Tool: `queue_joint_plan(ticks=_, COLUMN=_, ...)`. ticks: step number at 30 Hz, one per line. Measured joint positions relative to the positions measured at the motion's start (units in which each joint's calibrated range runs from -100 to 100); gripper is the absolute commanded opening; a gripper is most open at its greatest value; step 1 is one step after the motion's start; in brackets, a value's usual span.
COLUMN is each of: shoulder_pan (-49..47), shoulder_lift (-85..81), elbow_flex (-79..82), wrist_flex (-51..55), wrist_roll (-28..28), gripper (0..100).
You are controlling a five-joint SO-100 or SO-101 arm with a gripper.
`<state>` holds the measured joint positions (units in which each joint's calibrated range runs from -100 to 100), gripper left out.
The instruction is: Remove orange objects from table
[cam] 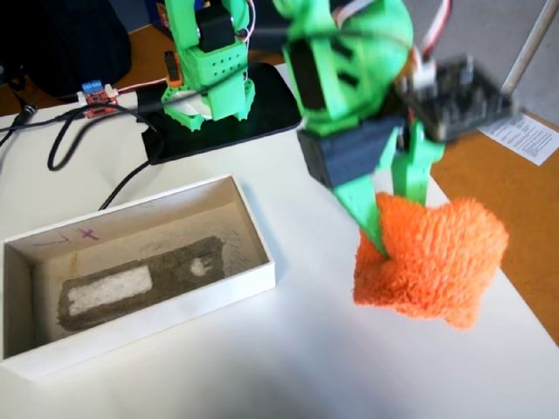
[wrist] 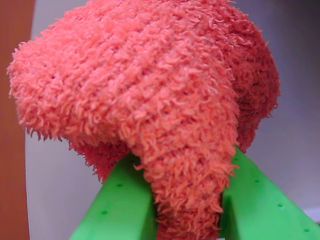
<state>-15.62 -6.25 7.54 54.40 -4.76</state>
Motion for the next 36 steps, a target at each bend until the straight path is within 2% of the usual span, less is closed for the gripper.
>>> queue_joint_plan(ticks=6, shoulder_pan=8.8, shoulder_lift=-17.0, elbow_flex=2.6, wrist_flex=5.6, wrist_roll=3.6, gripper=0)
queue_joint_plan(ticks=10, shoulder_pan=18.7, shoulder_lift=-34.2, elbow_flex=16.3, wrist_flex=13.4, wrist_roll=5.7, gripper=0)
queue_joint_plan(ticks=14, shoulder_pan=28.6, shoulder_lift=-45.5, elbow_flex=28.4, wrist_flex=14.5, wrist_roll=5.8, gripper=0)
queue_joint_plan(ticks=18, shoulder_pan=36.8, shoulder_lift=-47.1, elbow_flex=32.6, wrist_flex=12.5, wrist_roll=5.0, gripper=0)
queue_joint_plan(ticks=26, shoulder_pan=39.4, shoulder_lift=-42.5, elbow_flex=32.6, wrist_flex=7.0, wrist_roll=4.7, gripper=0)
queue_joint_plan(ticks=36, shoulder_pan=38.3, shoulder_lift=-42.2, elbow_flex=32.6, wrist_flex=6.6, wrist_roll=3.8, gripper=0)
